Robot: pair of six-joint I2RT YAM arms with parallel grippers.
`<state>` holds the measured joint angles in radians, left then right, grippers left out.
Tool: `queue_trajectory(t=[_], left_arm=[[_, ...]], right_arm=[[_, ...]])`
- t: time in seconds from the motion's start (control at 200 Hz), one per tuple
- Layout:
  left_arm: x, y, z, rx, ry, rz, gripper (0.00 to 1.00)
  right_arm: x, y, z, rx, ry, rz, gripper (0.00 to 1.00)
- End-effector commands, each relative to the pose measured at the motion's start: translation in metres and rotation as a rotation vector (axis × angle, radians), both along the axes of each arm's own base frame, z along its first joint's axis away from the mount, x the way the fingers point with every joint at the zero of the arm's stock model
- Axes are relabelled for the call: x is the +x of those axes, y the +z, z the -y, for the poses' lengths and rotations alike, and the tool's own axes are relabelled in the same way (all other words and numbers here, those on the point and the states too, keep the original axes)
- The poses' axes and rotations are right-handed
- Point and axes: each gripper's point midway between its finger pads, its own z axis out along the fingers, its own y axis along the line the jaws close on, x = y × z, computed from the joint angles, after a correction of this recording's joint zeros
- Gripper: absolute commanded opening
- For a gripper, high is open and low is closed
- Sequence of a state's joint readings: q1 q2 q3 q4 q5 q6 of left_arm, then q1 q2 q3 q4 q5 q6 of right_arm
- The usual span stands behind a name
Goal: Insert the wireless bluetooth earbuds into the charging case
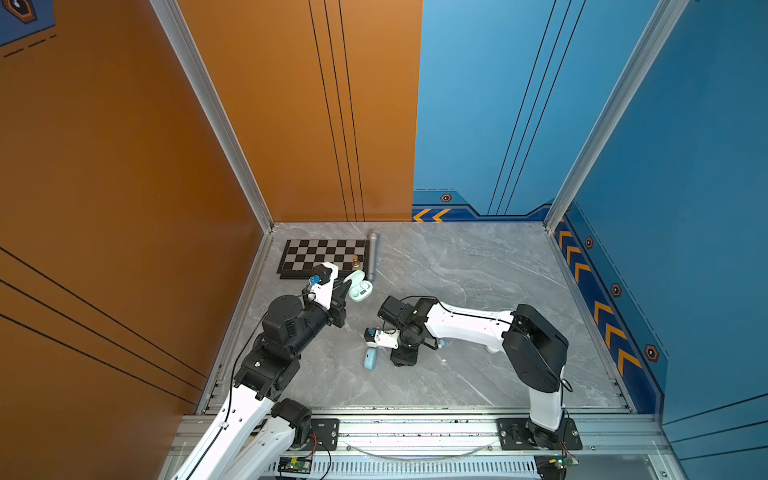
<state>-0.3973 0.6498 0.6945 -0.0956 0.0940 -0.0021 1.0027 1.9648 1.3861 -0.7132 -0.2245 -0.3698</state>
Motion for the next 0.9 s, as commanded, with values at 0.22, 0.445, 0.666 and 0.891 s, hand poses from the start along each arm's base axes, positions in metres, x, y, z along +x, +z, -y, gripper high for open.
queue_trajectory(t=[0.22,0.445,0.666,0.891], left_arm=[[0.0,0.008,-0.004,-0.025,0.005,0.019,0.0],[0.003,0.01,-0.003,-0.028,-0.001,0.022,0.0],[0.007,0.011,0.002,-0.036,-0.02,0.02,0.0],[0.018,0.013,0.011,-0.055,-0.05,0.022,0.0]], right_arm=[[0.0,-0.019,0.005,-0.087,0.015,0.021,0.36],[0.001,-0.021,0.01,-0.113,-0.01,0.028,0.25],[0.006,-0.011,0.008,-0.098,-0.045,0.033,0.16],[0.018,0.021,0.004,0.001,-0.157,-0.011,0.12]])
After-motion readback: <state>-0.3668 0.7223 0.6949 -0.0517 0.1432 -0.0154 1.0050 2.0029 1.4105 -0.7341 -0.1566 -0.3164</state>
